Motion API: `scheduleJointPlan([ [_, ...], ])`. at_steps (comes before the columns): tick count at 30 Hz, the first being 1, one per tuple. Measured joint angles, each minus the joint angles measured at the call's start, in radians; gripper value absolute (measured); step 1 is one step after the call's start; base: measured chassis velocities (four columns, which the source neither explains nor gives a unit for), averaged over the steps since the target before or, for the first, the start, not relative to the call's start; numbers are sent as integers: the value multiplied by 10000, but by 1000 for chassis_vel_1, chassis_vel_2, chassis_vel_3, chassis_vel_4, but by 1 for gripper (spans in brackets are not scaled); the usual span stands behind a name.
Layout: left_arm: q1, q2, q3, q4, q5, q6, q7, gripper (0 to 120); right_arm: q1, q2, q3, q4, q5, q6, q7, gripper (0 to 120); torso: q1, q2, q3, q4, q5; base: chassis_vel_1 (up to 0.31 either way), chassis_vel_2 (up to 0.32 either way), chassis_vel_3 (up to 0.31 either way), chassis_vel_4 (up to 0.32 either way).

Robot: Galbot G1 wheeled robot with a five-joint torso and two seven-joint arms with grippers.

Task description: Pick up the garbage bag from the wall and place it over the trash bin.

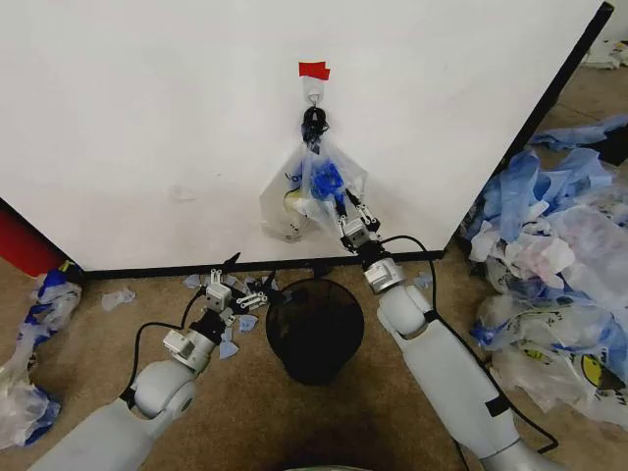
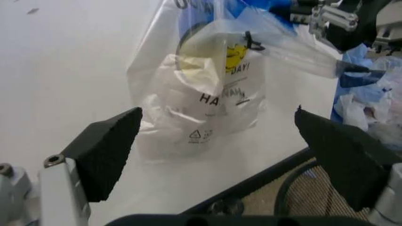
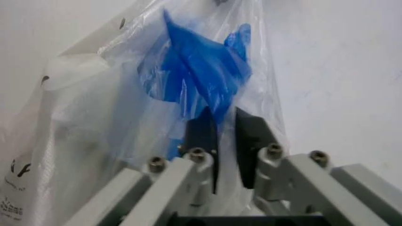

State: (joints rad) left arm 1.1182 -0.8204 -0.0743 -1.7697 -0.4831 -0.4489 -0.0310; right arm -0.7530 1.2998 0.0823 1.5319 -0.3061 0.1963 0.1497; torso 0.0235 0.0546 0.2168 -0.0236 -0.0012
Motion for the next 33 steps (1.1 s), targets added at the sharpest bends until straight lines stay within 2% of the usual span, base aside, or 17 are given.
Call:
scheduleJointPlan([
  [2,28,-11,-2,28,23,-6,12,94,-35,0,2,44,55,-10,-8,0,0,0,0,0,0,0,0,0,0],
  [25,173,-216,93,110,234,-76,70,94,-1113,-254,1251,988,1532,22,-152,0,0,0,1,-2,1,0,0,0,0],
  [27,259,-219,69,79,268,-87,70,94,-1144,-250,1203,986,1487,35,-181,10,0,0,1,-2,-2,0,0,0,0],
  [29,281,-219,60,71,279,-91,70,94,-1144,-246,1193,986,1478,37,-185,11,0,0,1,-2,-1,0,0,0,0],
  [33,543,-209,-55,-19,372,-164,71,94,-1068,-130,1036,1016,1414,48,-206,31,0,0,1,1,0,0,0,0,0],
])
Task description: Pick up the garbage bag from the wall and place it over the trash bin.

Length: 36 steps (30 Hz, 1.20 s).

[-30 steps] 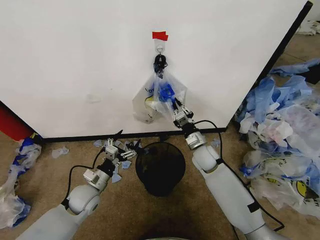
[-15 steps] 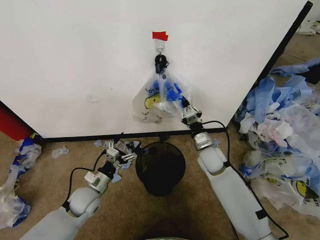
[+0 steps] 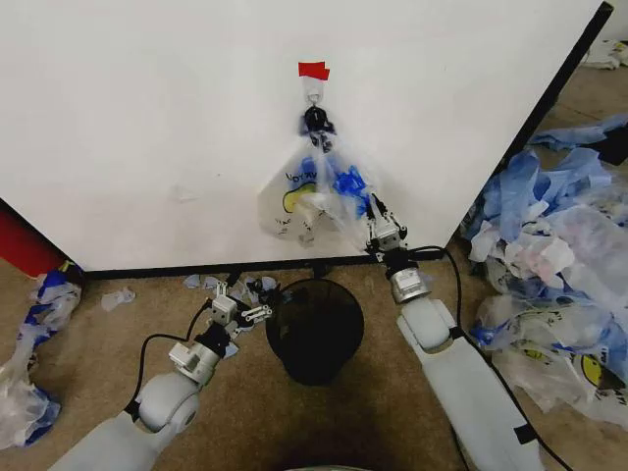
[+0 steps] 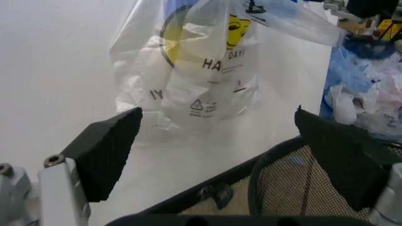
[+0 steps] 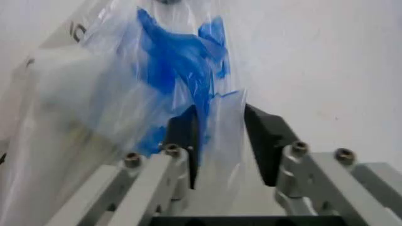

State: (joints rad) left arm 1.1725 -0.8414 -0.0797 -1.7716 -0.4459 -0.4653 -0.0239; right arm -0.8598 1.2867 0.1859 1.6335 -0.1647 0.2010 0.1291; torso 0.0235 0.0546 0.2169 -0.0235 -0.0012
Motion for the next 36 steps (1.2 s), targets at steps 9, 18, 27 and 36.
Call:
scheduleJointPlan([
  [9,102,8,-56,-107,39,-29,-1,94,-70,3,-23,206,-33,0,-1,59,0,0,0,-1,0,0,0,0,0],
  [18,86,-61,-16,-81,70,-48,-5,94,-200,-217,-194,543,-557,23,17,92,0,0,0,-3,0,0,0,0,0],
  [27,198,-68,-122,-43,87,-177,-5,94,228,-77,-510,407,-847,-16,75,100,0,0,0,0,0,0,0,0,0],
  [36,95,-157,-35,44,86,-195,9,94,354,-211,-550,221,-816,-52,94,100,0,0,0,-3,0,0,0,0,0],
])
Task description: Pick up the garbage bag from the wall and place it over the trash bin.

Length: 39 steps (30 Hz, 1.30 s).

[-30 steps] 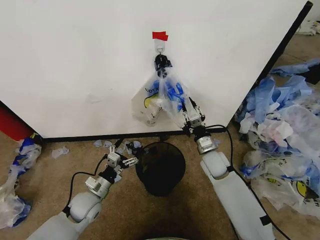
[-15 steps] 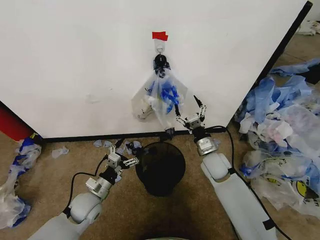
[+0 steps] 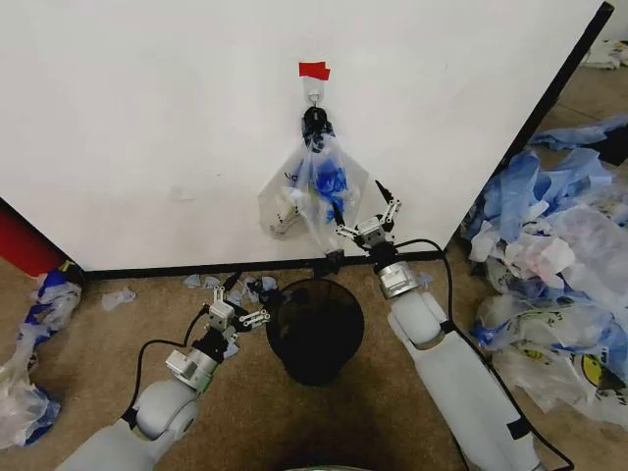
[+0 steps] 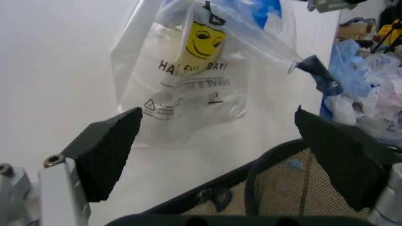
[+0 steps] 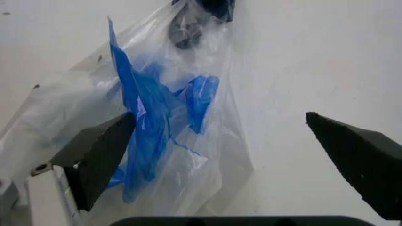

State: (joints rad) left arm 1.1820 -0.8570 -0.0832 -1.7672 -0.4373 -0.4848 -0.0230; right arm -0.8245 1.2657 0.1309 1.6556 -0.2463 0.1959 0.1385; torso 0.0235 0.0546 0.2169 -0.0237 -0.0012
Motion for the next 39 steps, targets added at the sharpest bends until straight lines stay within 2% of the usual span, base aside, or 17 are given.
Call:
scheduleJointPlan([
  [16,111,-52,-80,20,56,-95,21,94,458,58,-982,-508,-273,-234,89,100,0,0,0,1,1,0,0,0,0],
  [29,195,-115,-104,48,95,-186,40,94,734,175,-935,-530,-1913,-747,666,100,0,0,0,1,0,0,0,0,0],
  [39,193,-143,-98,181,107,-239,57,94,598,243,-784,-540,-2210,-894,877,97,0,0,0,1,0,0,0,0,0],
])
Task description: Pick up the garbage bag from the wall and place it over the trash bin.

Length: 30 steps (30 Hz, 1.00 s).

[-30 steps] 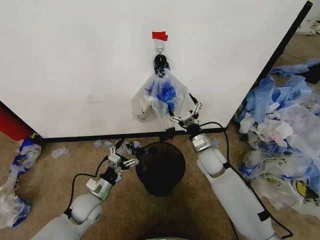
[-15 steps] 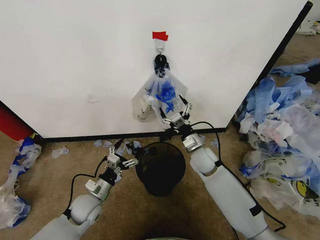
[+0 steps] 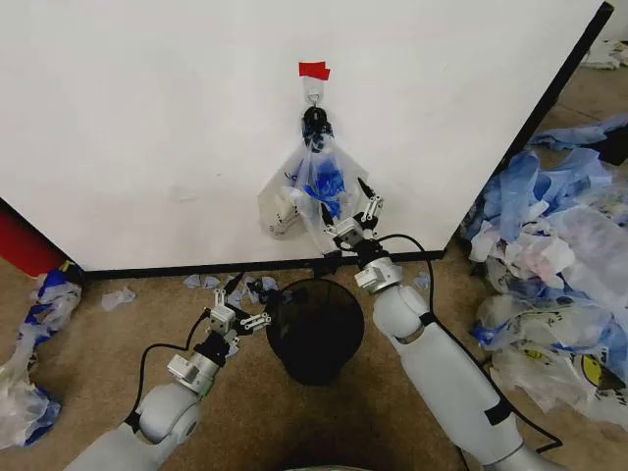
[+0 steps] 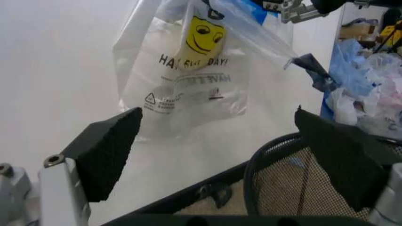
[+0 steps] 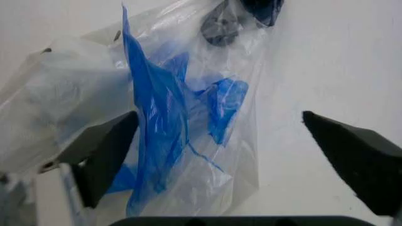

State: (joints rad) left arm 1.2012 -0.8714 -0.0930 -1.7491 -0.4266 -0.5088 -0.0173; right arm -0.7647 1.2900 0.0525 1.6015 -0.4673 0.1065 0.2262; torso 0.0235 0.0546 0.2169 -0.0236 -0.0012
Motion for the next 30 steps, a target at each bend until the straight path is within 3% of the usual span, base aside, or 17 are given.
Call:
scheduleJointPlan([
  [3,0,-4,5,22,3,-10,3,94,-23,0,23,0,-5,0,-2,90,0,0,0,0,0,0,0,0,0],
  [10,-17,-35,20,31,6,-21,7,94,-48,-10,56,-7,16,16,-47,59,0,0,0,0,0,0,0,0,0],
  [25,77,-49,23,-2,46,-49,12,94,-278,12,183,103,164,53,-48,6,0,0,0,0,0,0,0,0,0],
  [30,146,-40,8,-51,66,-65,12,94,-443,82,464,301,472,143,-45,0,0,0,0,0,0,0,0,0,0],
])
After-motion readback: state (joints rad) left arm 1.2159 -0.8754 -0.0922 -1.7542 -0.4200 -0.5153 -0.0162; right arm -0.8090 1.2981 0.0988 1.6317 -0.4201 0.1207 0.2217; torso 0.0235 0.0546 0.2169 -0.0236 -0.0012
